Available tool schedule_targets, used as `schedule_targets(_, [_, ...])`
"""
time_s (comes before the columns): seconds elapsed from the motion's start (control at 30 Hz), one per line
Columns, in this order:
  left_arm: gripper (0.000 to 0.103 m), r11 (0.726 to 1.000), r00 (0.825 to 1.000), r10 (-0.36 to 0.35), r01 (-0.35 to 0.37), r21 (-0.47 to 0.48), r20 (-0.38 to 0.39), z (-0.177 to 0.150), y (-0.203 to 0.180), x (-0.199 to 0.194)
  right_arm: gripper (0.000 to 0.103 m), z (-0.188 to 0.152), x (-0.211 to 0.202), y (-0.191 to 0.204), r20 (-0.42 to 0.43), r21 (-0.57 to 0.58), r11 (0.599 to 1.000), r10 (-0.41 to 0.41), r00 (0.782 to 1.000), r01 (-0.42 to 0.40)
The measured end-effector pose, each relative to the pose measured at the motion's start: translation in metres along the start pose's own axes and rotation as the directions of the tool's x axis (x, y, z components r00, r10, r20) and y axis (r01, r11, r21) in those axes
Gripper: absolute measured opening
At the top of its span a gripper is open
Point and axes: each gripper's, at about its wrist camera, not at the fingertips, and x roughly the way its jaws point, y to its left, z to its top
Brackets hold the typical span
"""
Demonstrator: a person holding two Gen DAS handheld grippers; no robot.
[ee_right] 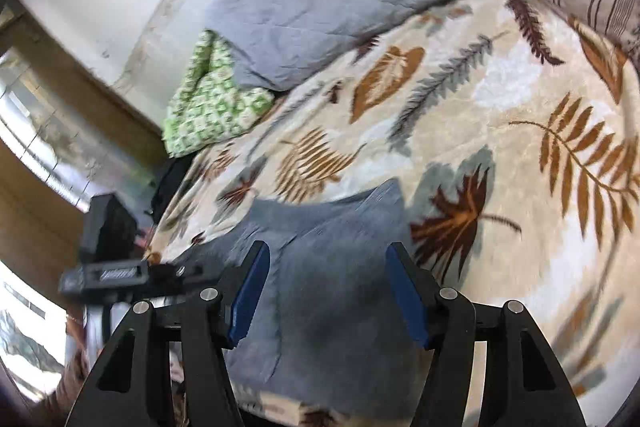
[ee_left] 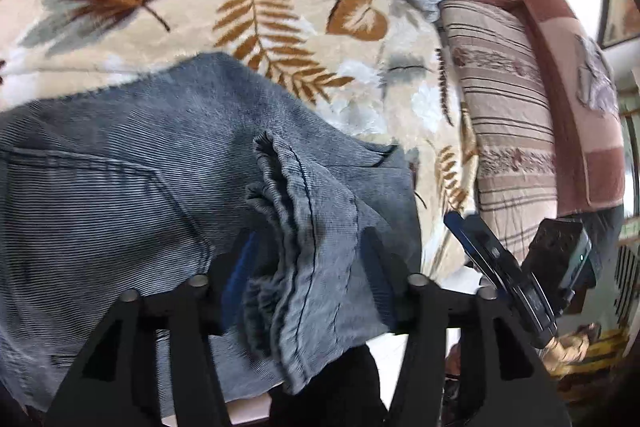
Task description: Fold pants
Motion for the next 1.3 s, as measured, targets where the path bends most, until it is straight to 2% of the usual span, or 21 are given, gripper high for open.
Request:
schedule_targets(0.1, [0.055, 1.000, 0.998, 0.013, -0.014, -0.024, -0.061, -0.003, 0.002, 0.022, 0.059, 0.003, 0.031, -0.008, -0.059, -0.006, 0.998, -0.068, 0.996, 0.068])
schedule_targets(0.13, [0.053, 1.000, 0.997, 0.019, -0.020, -0.016, -0.076, -0.007, 0.001, 0.027, 0.054, 0.003, 0.044, -0.010, -0.091, -0.018, 0.995, -0.096, 0.991, 0.095])
schedule_targets(0.17, [0.043, 1.000, 0.996, 0.021, -0.022, -0.004, -0.084, -0.012, 0.001, 0.030, 0.030, 0.000, 0.051, -0.012, -0.116, -0.030, 0.994, -0.107, 0.987, 0.104])
schedule_targets(0.2, [0.035, 1.000, 0.996, 0.023, -0.023, 0.005, -0.085, -0.016, 0.000, 0.030, 0.018, 0.002, 0.057, -0.011, -0.132, -0.039, 0.994, -0.104, 0.986, 0.099])
schedule_targets(0.23, [0.034, 0.999, 0.997, 0.032, -0.030, 0.021, -0.074, -0.023, -0.002, 0.027, 0.016, 0.002, 0.058, -0.007, -0.126, -0.059, 0.994, -0.099, 0.987, 0.092])
schedule_targets(0.3, [0.032, 0.997, 0.998, 0.046, -0.044, 0.056, -0.042, -0.034, -0.003, 0.019, 0.015, 0.003, 0.047, 0.016, -0.064, -0.160, 0.985, -0.073, 0.995, 0.062])
schedule_targets(0.37, [0.031, 0.995, 0.997, 0.079, -0.078, 0.060, -0.023, -0.041, 0.000, 0.017, 0.015, 0.001, 0.042, 0.033, -0.023, -0.246, 0.966, -0.090, 0.996, 0.081])
schedule_targets(0.47, [0.031, 0.994, 0.995, 0.096, -0.096, 0.056, -0.003, -0.044, 0.006, 0.022, 0.015, -0.002, 0.063, 0.030, -0.051, -0.307, 0.936, -0.196, 0.979, 0.171])
schedule_targets(0.5, [0.031, 0.993, 0.995, 0.099, -0.099, 0.059, 0.001, -0.044, 0.006, 0.022, 0.015, -0.004, 0.070, 0.023, -0.066, -0.309, 0.931, -0.225, 0.972, 0.194])
schedule_targets(0.57, [0.031, 0.992, 0.994, 0.105, -0.105, 0.063, -0.005, -0.043, 0.005, 0.022, 0.026, -0.008, 0.074, 0.009, -0.091, -0.283, 0.934, -0.254, 0.963, 0.219])
schedule_targets(0.73, [0.031, 0.990, 0.995, 0.100, -0.099, 0.097, -0.004, -0.052, -0.003, 0.004, 0.030, -0.014, 0.033, 0.007, -0.088, -0.222, 0.967, -0.145, 0.985, 0.123])
schedule_targets(0.8, [0.034, 0.990, 0.996, 0.088, -0.088, 0.106, 0.003, -0.059, -0.004, -0.003, 0.031, -0.023, 0.019, 0.009, -0.093, -0.227, 0.969, -0.120, 0.988, 0.097])
schedule_targets(0.9, [0.034, 0.987, 0.994, 0.109, -0.108, 0.121, 0.000, -0.069, -0.004, 0.002, 0.031, -0.045, 0.002, 0.007, -0.100, -0.220, 0.973, -0.090, 0.991, 0.067])
schedule_targets(0.93, [0.034, 0.984, 0.992, 0.126, -0.124, 0.124, -0.006, -0.070, -0.004, 0.007, 0.027, -0.054, 0.002, 0.004, -0.103, -0.235, 0.968, -0.115, 0.988, 0.088])
schedule_targets(1.0, [0.034, 0.980, 0.987, 0.161, -0.157, 0.120, -0.024, -0.075, 0.001, 0.021, 0.028, -0.067, 0.010, -0.001, -0.123, -0.254, 0.957, -0.174, 0.977, 0.138])
schedule_targets(1.03, [0.034, 0.979, 0.987, 0.162, -0.160, 0.123, -0.008, -0.077, 0.001, 0.022, 0.028, -0.072, 0.013, -0.005, -0.127, -0.255, 0.955, -0.192, 0.973, 0.155])
schedule_targets(1.17, [0.034, 0.978, 0.985, 0.170, -0.169, 0.125, 0.004, -0.080, -0.003, 0.010, 0.032, -0.071, 0.005, 0.004, -0.098, -0.261, 0.948, -0.216, 0.971, 0.184])
schedule_targets(1.3, [0.035, 0.985, 0.990, 0.129, -0.134, 0.111, 0.050, -0.084, 0.006, -0.028, 0.032, -0.066, -0.010, 0.044, -0.045, -0.320, 0.934, -0.183, 0.982, 0.159])
